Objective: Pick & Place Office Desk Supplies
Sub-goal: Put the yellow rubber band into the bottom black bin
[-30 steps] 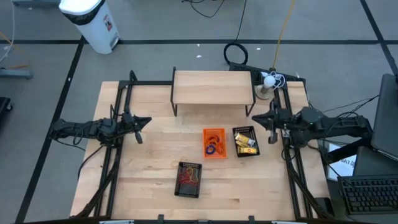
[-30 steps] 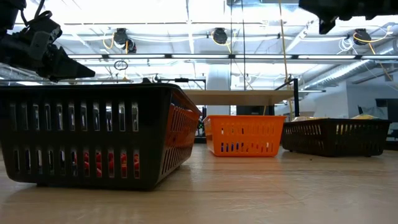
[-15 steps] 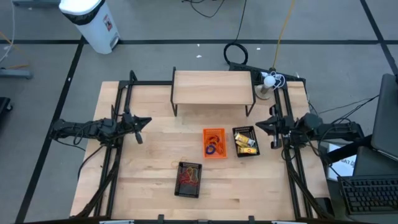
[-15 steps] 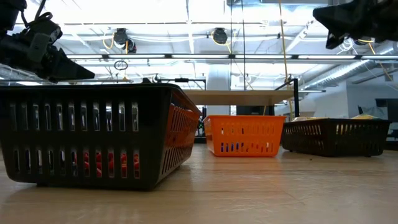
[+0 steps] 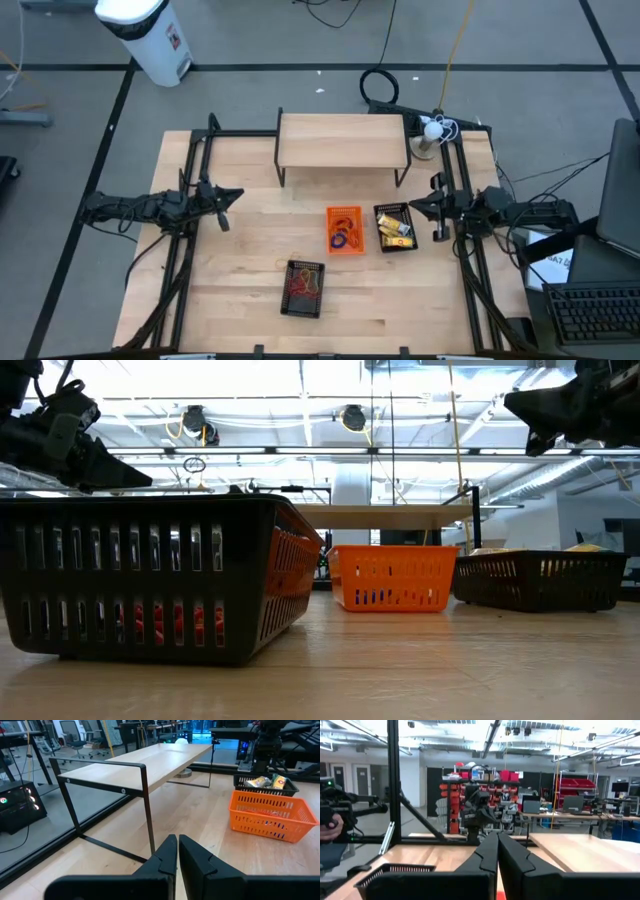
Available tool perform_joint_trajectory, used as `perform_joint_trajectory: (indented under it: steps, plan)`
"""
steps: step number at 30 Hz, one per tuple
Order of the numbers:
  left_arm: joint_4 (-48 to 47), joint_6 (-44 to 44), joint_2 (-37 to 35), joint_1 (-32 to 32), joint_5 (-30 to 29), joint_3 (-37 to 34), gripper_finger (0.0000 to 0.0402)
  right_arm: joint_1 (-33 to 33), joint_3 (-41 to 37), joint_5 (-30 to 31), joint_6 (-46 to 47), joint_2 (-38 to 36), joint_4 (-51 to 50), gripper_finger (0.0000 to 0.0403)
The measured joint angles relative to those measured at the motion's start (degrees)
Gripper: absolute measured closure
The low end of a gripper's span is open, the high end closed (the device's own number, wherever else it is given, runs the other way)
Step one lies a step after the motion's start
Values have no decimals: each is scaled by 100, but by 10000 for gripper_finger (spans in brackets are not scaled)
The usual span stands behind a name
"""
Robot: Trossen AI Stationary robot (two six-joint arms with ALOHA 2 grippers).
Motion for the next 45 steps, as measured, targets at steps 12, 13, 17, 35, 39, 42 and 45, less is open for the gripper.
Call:
perform_joint_trajectory:
  steps: [12, 13, 17, 35, 39, 42, 45]
  plan:
    - [202, -26, 0, 1, 9, 1, 380, 0, -560, -1, -38, 4, 731, 402]
    - [259, -28, 0, 1, 57, 1, 380, 0, -595, 0, -75, 0, 870, 402]
    - [573, -91, 0, 1, 542, 1, 380, 0, -593, 29, -73, 66, 840, 401]
    - [811, -1673, 3880, -77, 2232, 936, 396, 0, -608, 27, -232, 363, 990, 402]
    - [655, -1582, 5183, -334, 2401, 1448, 386, 0, -608, 21, -65, 363, 1009, 401]
    - [571, -1438, 6025, -570, 2428, 1831, 359, 0, -608, 7, -49, 363, 1007, 402]
    - [542, -1410, 6759, -812, 2547, 2178, 318, 0, -612, 5, -24, 365, 1007, 402]
